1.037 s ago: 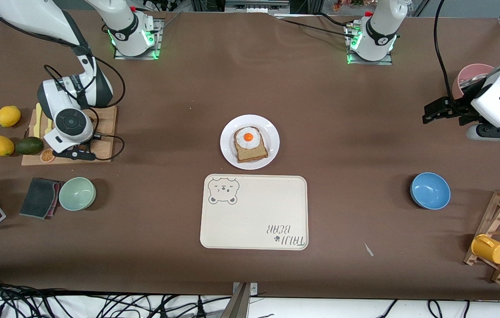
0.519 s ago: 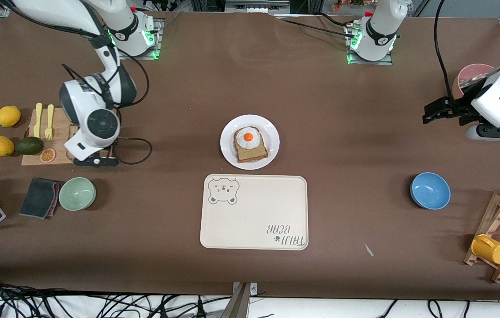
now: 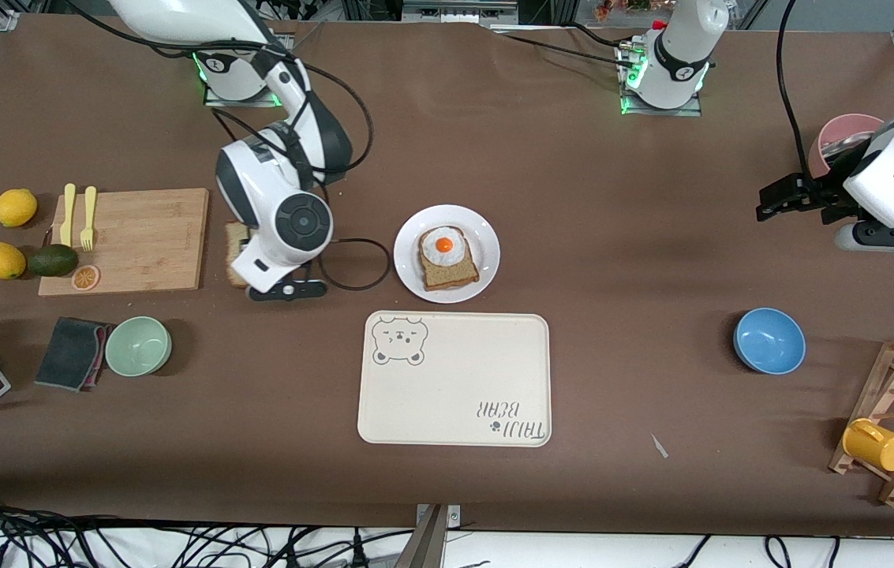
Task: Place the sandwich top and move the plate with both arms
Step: 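Carry the bread slice with the right gripper over the egg sandwich plate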
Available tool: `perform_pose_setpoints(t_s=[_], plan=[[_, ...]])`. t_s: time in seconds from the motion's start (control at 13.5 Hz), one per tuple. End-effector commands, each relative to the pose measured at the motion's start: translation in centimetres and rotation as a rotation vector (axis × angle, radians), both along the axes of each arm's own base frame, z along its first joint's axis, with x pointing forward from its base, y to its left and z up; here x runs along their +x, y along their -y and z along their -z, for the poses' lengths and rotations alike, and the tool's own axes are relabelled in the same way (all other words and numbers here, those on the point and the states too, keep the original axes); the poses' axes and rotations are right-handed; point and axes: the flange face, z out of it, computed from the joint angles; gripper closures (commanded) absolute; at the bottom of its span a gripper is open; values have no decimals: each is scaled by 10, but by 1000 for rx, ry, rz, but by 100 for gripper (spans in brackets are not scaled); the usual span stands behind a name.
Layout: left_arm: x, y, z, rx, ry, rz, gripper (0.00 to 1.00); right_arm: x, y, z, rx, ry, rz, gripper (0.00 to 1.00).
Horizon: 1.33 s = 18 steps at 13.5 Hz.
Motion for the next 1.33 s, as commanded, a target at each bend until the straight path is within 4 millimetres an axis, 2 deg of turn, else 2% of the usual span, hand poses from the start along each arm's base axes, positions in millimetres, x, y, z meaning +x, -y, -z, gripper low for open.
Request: perform_pose_setpoints(t_s=[0.0,0.3,0.44,0.67,0.81,1.11,1.26], plan=[[-2,-3,-3,23,-2,-1,0,1,-42,-14,88,1,98,100],[-1,-3,-1,23,-6,-1,0,-9,-104,-28,278,-27,220,100],[-1,-3,-1,23,-6,-1,0,-27,-143,-26,304,33,249,100],[-1,-4,-1,23,-6,-2,0,-48,-189,-10,332,103,304,100],[-2,-5,-1,22,-9,-4,0,-45,-203,-4,369,143,312,100],[-2,-5,-1,22,-12,-4,0,-64,-229,20,355,185,287,100],[-2,-6,-1,22,-11,-7,0,-68,-238,23,372,212,271,100]])
